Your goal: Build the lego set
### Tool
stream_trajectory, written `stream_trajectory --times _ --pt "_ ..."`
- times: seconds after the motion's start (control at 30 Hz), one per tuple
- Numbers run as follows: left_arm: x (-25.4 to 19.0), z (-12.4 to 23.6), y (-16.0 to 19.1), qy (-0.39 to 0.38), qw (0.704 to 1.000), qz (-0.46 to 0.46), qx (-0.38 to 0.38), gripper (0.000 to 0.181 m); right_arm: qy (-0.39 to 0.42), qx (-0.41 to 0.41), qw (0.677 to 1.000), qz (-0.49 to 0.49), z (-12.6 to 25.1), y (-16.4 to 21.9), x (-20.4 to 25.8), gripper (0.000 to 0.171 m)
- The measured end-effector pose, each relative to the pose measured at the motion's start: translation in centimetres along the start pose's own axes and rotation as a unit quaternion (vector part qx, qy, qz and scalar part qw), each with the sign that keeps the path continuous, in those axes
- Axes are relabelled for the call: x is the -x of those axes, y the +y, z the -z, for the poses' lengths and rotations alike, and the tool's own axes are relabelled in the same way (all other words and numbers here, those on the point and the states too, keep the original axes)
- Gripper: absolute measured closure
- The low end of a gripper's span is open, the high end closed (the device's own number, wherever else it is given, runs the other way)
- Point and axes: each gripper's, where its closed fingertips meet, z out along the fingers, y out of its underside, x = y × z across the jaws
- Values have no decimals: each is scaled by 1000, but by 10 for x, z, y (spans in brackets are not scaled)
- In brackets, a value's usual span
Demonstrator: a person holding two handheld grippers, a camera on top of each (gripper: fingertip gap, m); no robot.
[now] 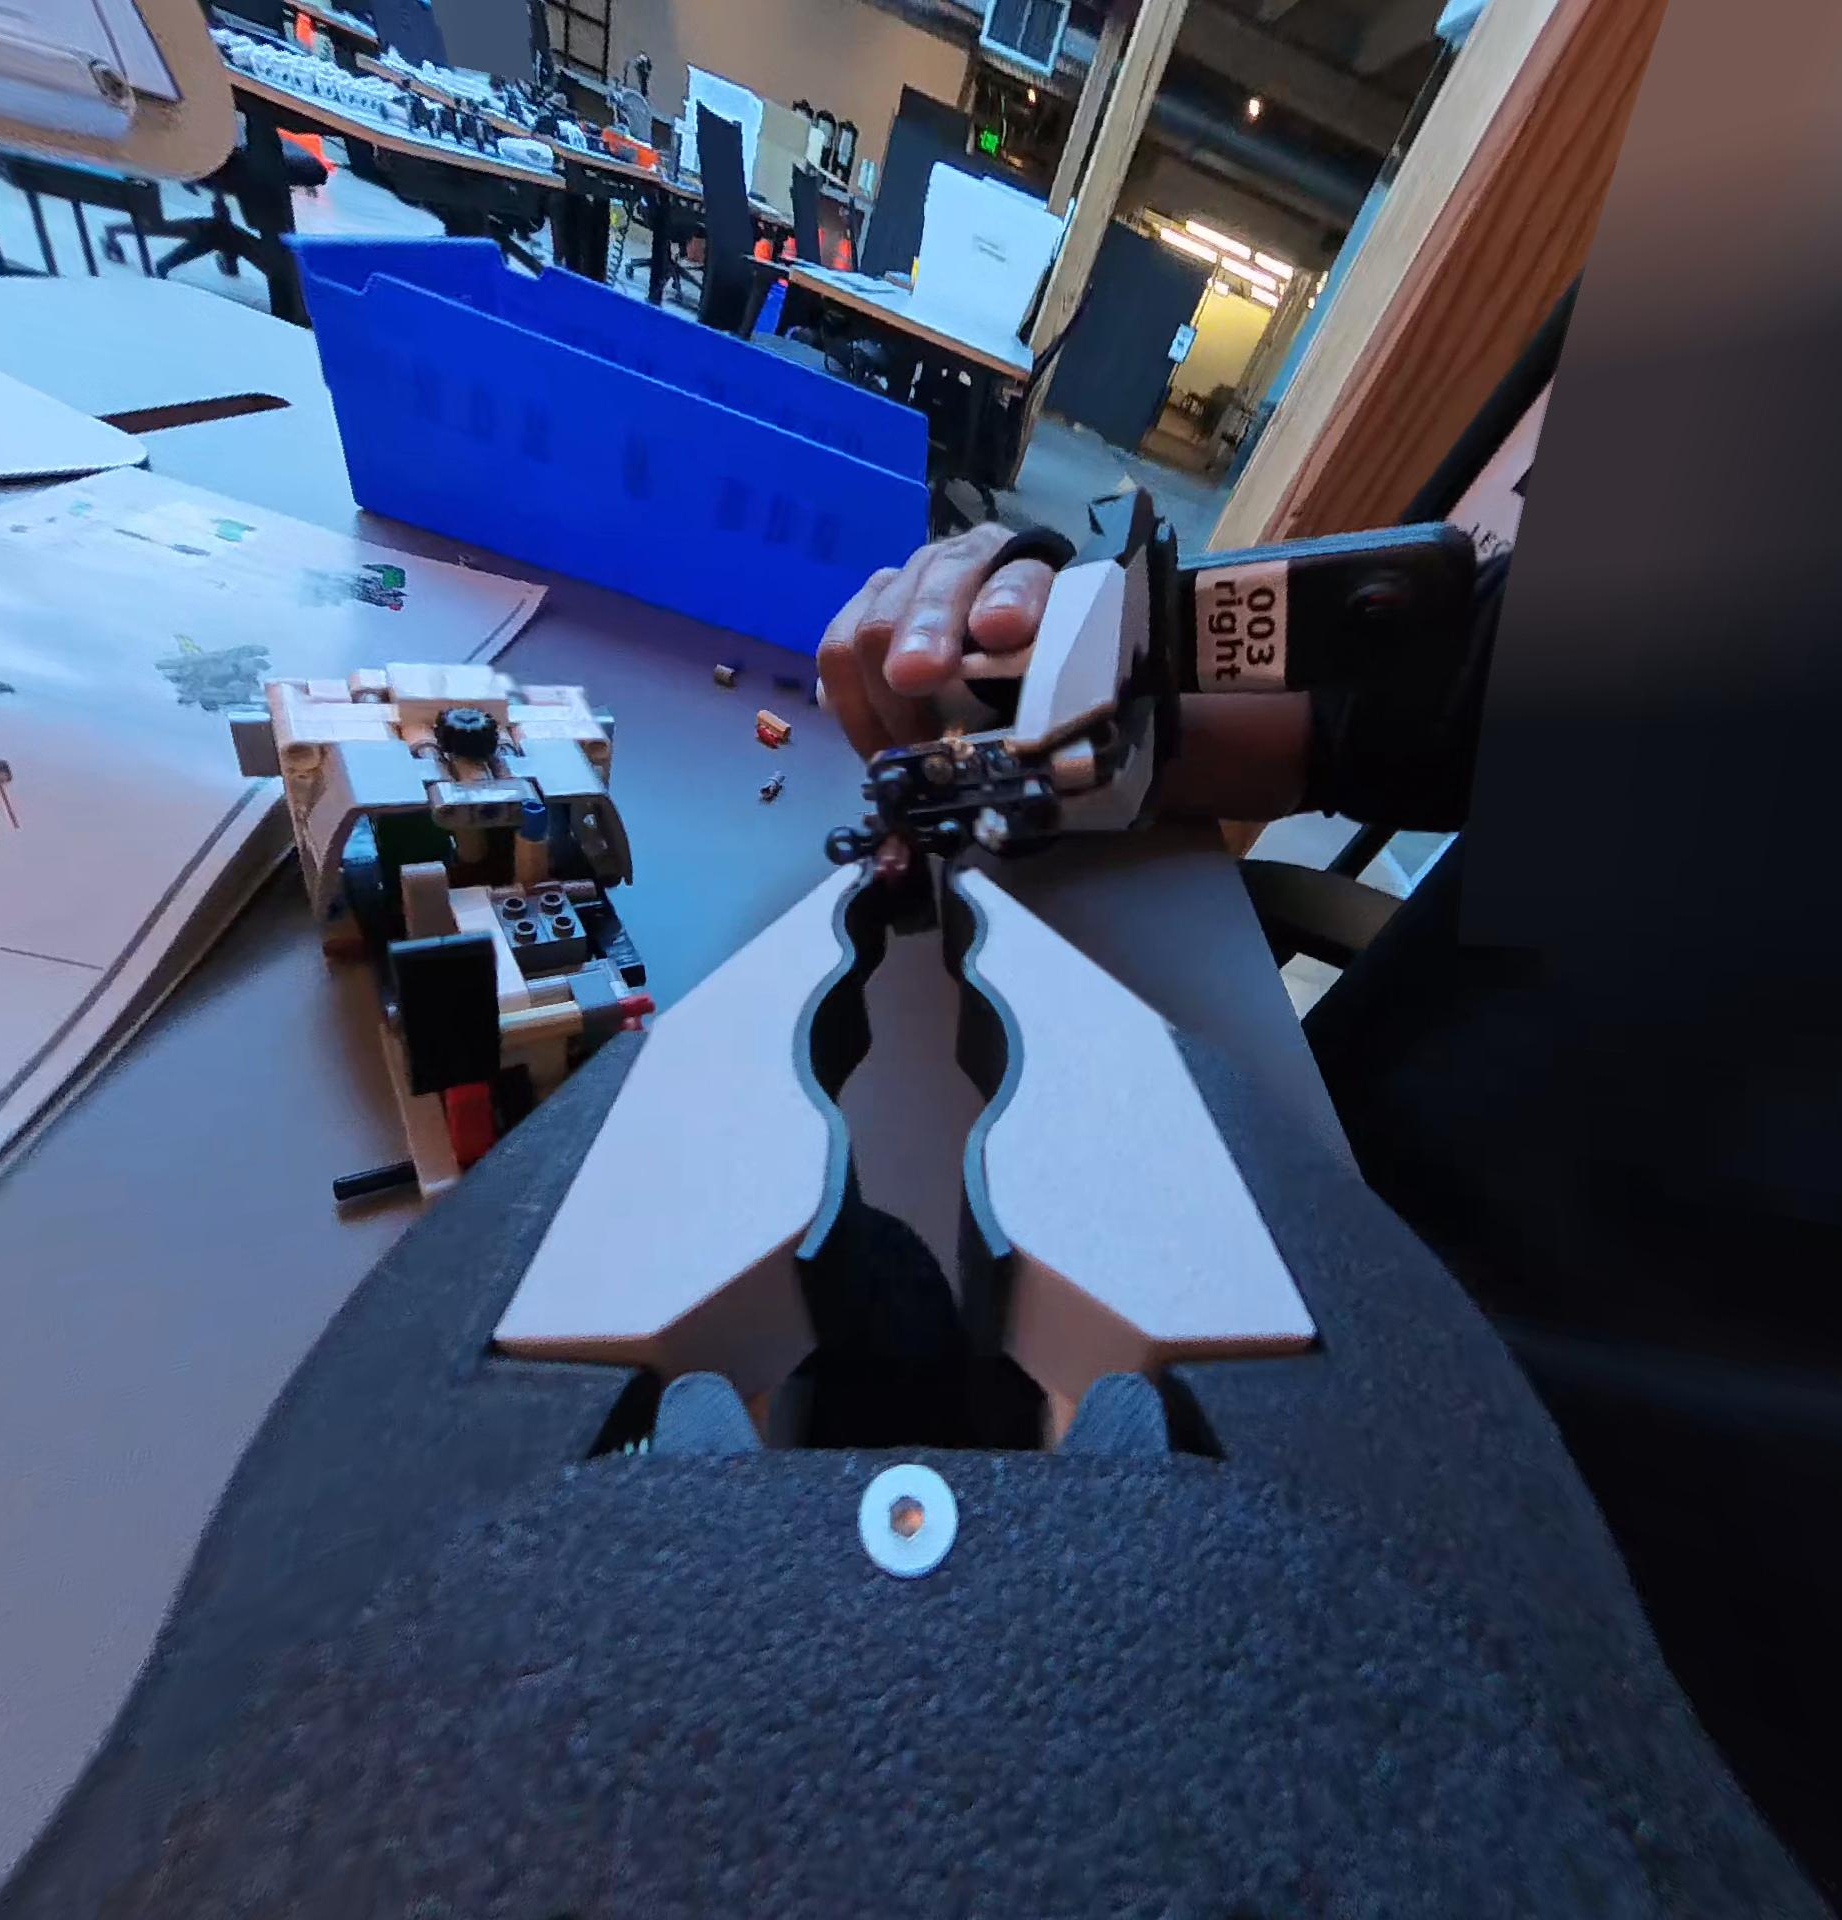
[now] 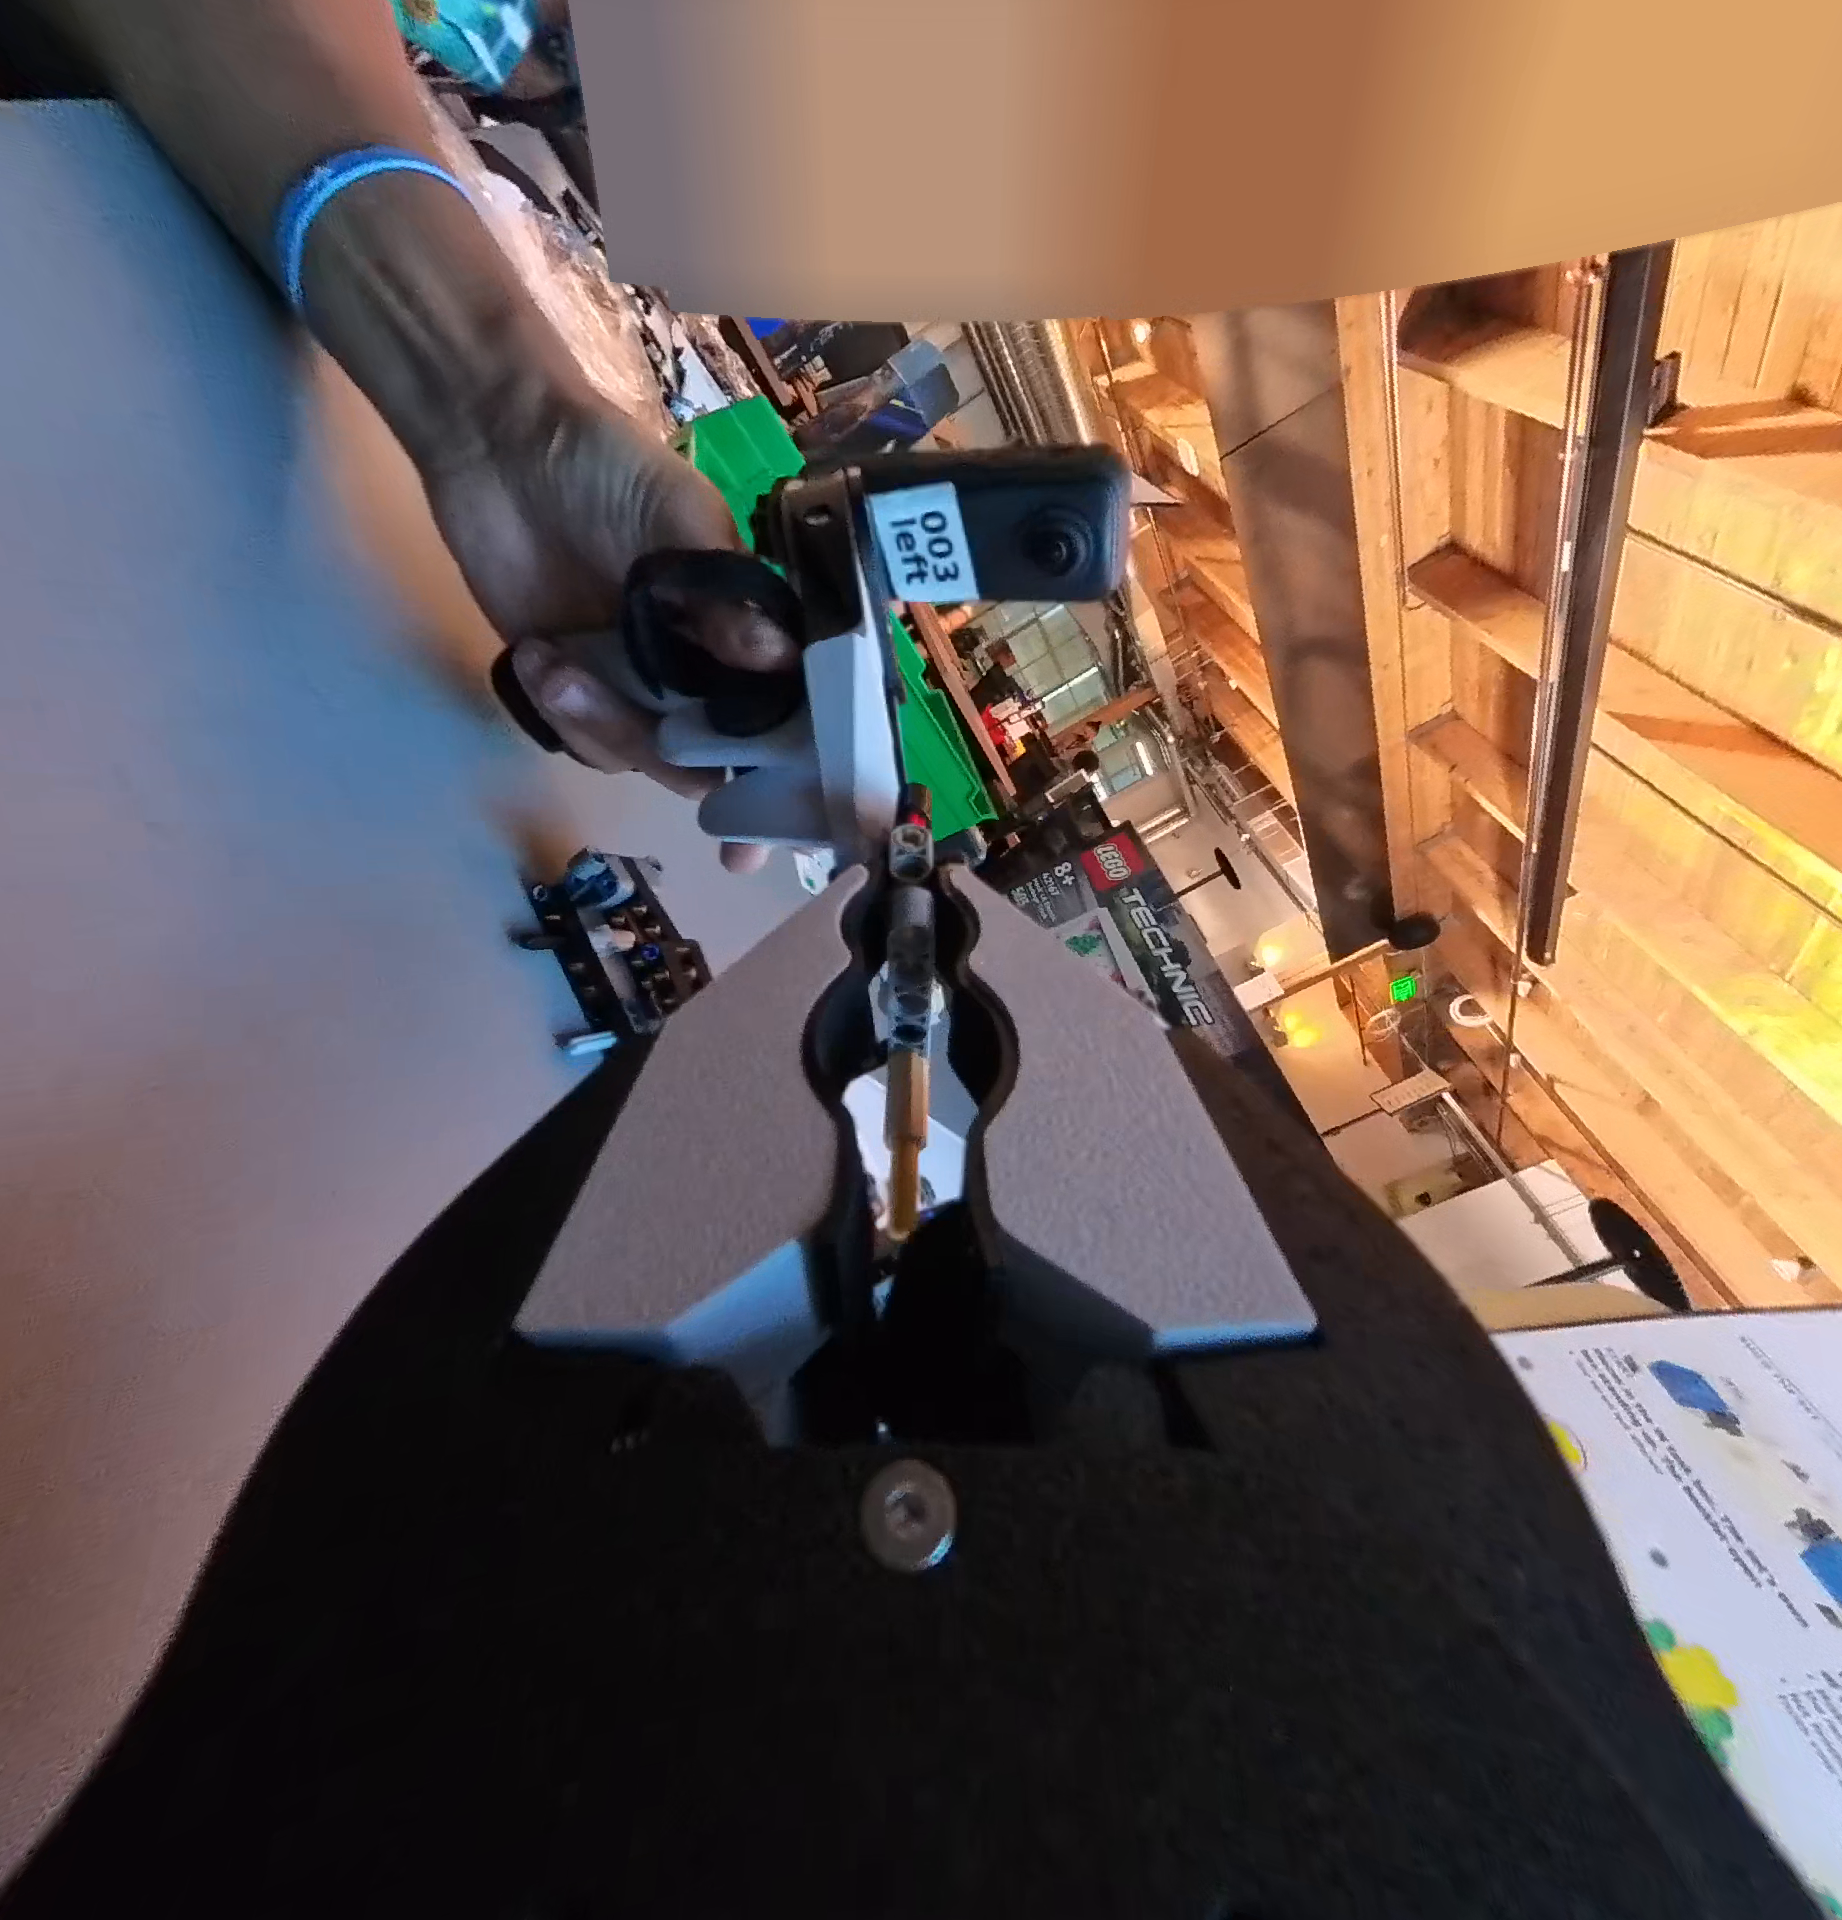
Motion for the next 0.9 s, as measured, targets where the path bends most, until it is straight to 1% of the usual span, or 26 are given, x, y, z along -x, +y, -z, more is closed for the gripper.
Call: stream_trajectory --times 0.03,0.1,0.17,0.3,0.4,0.43,0.5,0.63,0.77,0.9 --pt "-3 0 -2 6 1000 -11 4 163 9 4 1000 -1 1 1 -4 165" --pt "-9 1 -4 20 999 -24 13 153 7 5 1000 23 2 -2 -3 165" --pt "-11 0 -1 35 999 -9 28 136 1 6 999 37 3 -3 0 165" --pt "-6 0 -1 63 996 66 17 130 4 5 999 47 4 -4 0 165" --pt "-10 3 -7 106 987 119 -3 131 -1 8 998 58 2 -3 4 165" --pt "-11 3 -8 112 986 127 -8 134 -3 10 998 63 2 -3 5 165" --pt "-12 3 -6 114 986 123 -3 141 -2 10 997 70 1 -4 6 165" --pt "-15 0 -2 106 989 105 12 145 -6 10 997 72 0 -4 9 165" --pt "-15 -1 -1 93 992 86 10 146 -7 9 997 75 0 -5 10 165" --pt "-18 -2 2 100 991 89 13 147 -15 3 997 72 2 -6 12 165"
